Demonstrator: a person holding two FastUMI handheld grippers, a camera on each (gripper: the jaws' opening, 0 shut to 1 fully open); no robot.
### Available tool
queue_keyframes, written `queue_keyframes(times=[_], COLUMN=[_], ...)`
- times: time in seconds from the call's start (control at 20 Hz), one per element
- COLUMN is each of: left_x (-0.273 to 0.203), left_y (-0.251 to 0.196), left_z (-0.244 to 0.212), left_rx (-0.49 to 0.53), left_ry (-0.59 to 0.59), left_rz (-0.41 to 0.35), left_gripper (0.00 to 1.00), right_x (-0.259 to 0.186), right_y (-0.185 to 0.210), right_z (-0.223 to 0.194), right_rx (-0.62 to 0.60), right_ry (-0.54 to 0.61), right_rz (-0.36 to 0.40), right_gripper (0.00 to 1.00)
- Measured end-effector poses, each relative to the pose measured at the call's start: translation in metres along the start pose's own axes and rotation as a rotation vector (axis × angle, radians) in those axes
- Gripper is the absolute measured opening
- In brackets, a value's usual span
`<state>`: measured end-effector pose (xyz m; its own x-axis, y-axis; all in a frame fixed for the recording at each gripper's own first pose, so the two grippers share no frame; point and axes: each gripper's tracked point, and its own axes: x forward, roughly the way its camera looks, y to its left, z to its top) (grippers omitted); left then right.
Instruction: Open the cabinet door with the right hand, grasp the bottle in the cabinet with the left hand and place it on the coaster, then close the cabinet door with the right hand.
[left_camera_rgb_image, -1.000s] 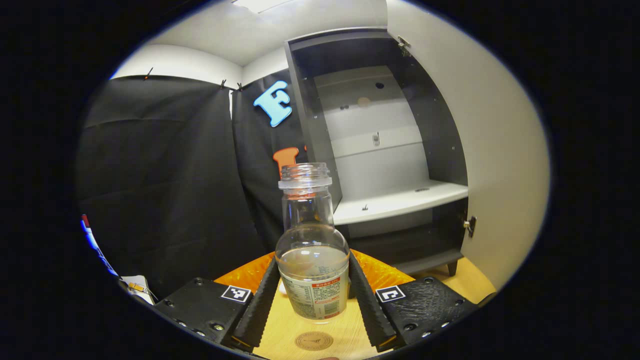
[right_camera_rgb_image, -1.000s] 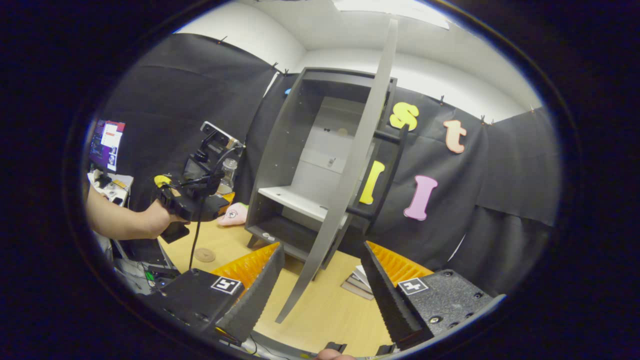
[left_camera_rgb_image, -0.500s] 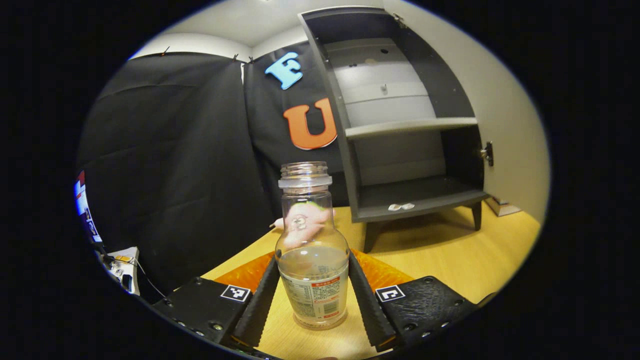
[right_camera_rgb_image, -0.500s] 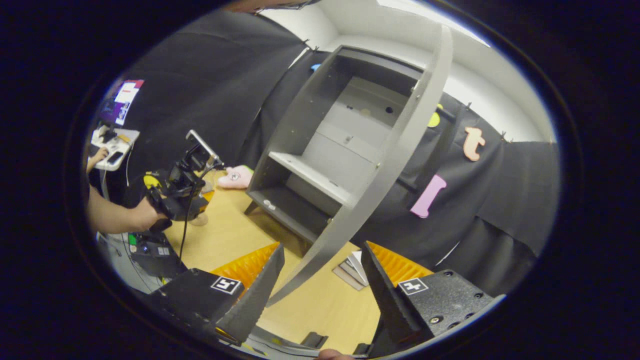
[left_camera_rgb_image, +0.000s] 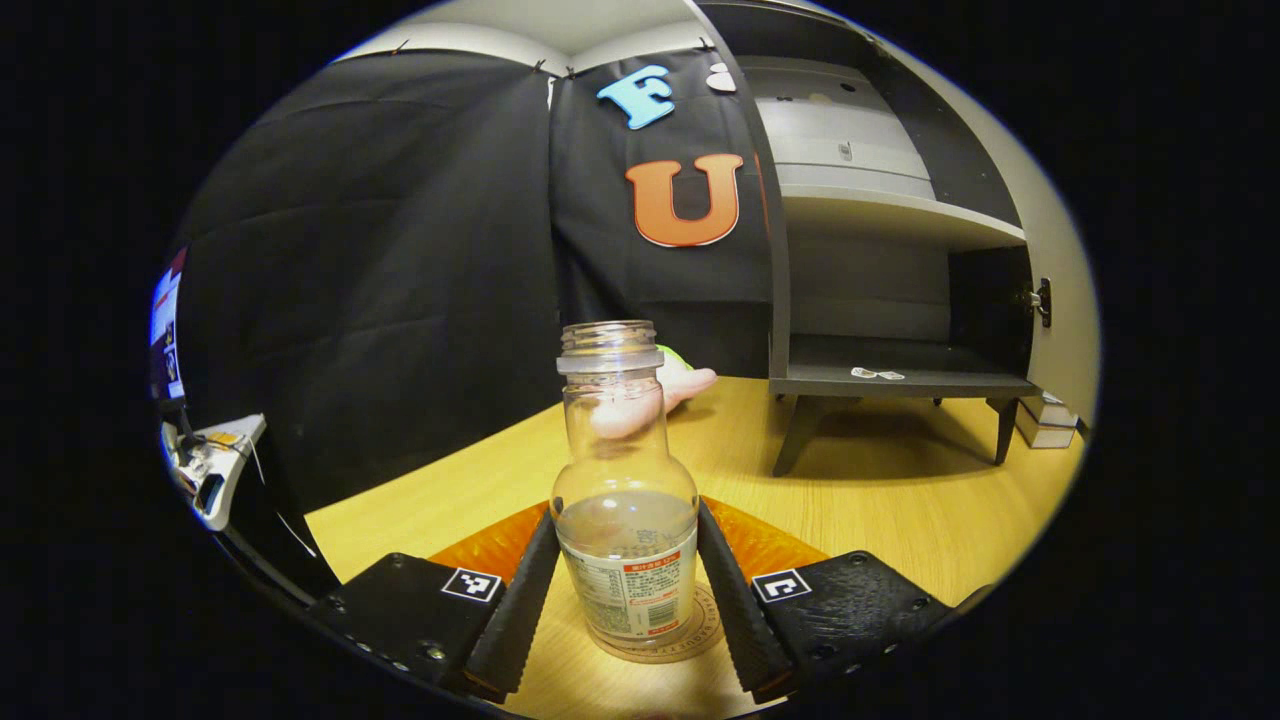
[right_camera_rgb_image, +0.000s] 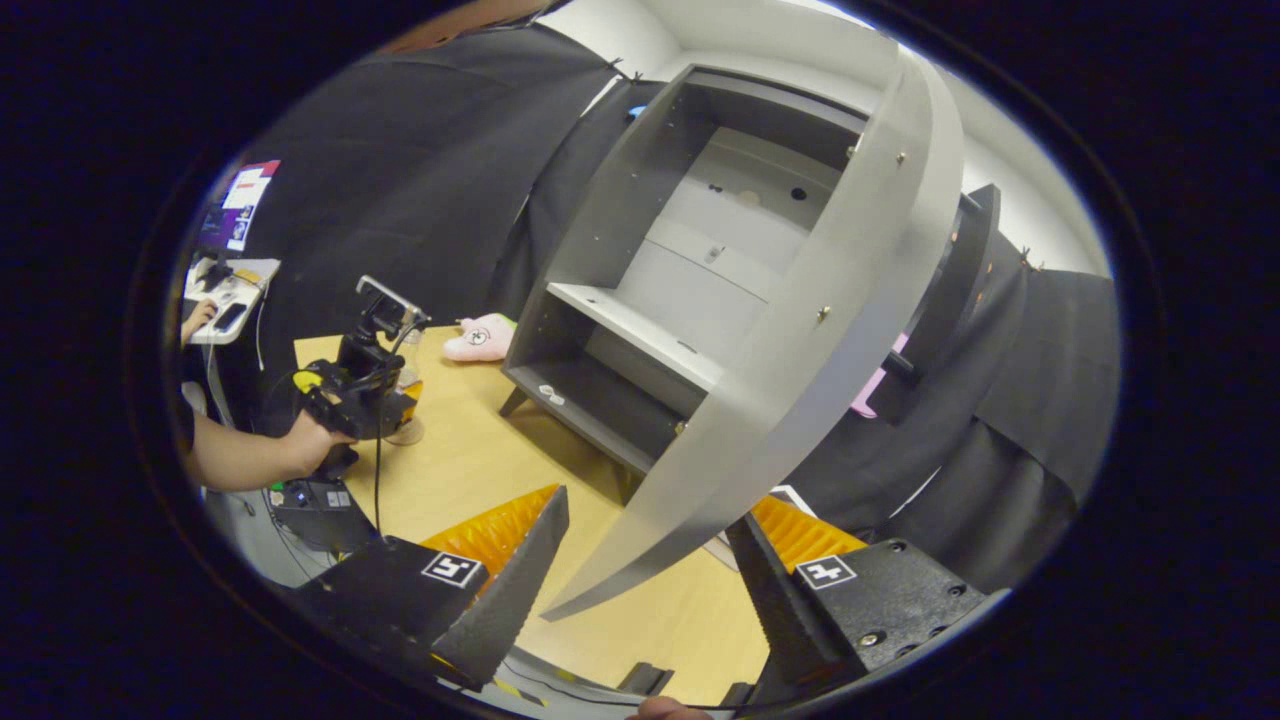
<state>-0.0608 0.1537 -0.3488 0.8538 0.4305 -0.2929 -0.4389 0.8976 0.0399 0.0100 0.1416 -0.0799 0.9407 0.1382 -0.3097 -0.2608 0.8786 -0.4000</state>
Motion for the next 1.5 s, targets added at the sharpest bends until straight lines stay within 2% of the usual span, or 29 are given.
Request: queue_keyframes(times=[0.45,0.6,0.65,0.75,0.9,1.05,1.3,1.5], left_x=[-0.01,-0.009,-0.01,-0.012,-0.014,-0.024,-0.05,-0.084], left_y=[-0.011,-0.011,-0.012,-0.008,-0.011,-0.005,-0.012,-0.007], left_z=[0.005,0.009,0.01,0.016,0.013,0.022,0.038,0.071], left_rx=[0.024,0.021,0.018,0.017,-0.008,0.017,0.038,0.089], left_ry=[-0.051,-0.072,-0.079,-0.098,-0.074,-0.08,-0.07,-0.101], left_rz=[-0.048,-0.06,-0.064,-0.057,-0.088,-0.08,-0.122,-0.132], left_gripper=[0.78,0.95,0.96,0.96,0.96,0.96,0.96,0.96], right_x=[0.006,0.007,0.006,0.006,0.008,0.01,0.009,0.009], right_y=[0.001,0.006,0.007,0.006,0.008,0.01,0.011,0.014], right_z=[-0.001,-0.006,-0.008,-0.009,-0.009,-0.013,-0.012,-0.01], right_rx=[0.023,0.025,0.021,0.027,0.072,0.075,0.102,0.125], right_ry=[0.016,0.03,0.034,0.037,0.043,0.049,0.031,0.021], right_rz=[-0.004,-0.001,0.0,-0.002,0.006,0.01,0.004,0.0], right_gripper=[0.99,0.99,0.99,0.99,0.99,0.99,0.99,1.0])
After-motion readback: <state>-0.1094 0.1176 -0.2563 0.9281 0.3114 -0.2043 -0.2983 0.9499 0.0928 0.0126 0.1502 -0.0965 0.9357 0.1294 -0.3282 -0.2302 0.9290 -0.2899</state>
